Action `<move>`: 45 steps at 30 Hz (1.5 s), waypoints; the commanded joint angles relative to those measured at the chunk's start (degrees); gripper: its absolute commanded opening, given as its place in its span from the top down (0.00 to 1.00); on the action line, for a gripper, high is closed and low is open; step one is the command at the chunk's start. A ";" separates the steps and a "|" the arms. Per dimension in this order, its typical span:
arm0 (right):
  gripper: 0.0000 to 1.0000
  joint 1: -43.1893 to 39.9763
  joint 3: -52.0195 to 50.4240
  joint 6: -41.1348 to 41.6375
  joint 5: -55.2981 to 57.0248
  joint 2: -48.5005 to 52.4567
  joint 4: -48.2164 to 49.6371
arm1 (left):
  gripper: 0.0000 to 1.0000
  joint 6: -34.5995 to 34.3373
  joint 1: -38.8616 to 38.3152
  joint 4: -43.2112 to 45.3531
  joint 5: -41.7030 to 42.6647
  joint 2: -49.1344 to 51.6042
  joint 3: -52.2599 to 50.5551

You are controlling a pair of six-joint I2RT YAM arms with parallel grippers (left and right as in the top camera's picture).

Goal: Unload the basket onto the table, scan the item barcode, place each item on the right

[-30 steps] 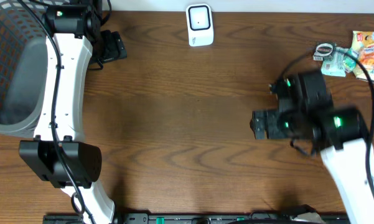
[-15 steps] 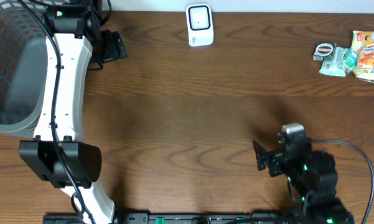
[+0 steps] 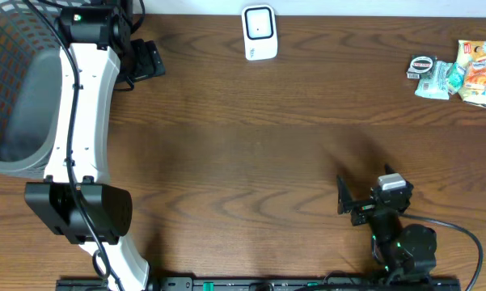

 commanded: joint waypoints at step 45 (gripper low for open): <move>0.01 -4.28 -5.22 3.17 5.22 -2.23 8.04 | 0.02 0.48 0.09 -0.04 -0.57 0.52 -0.31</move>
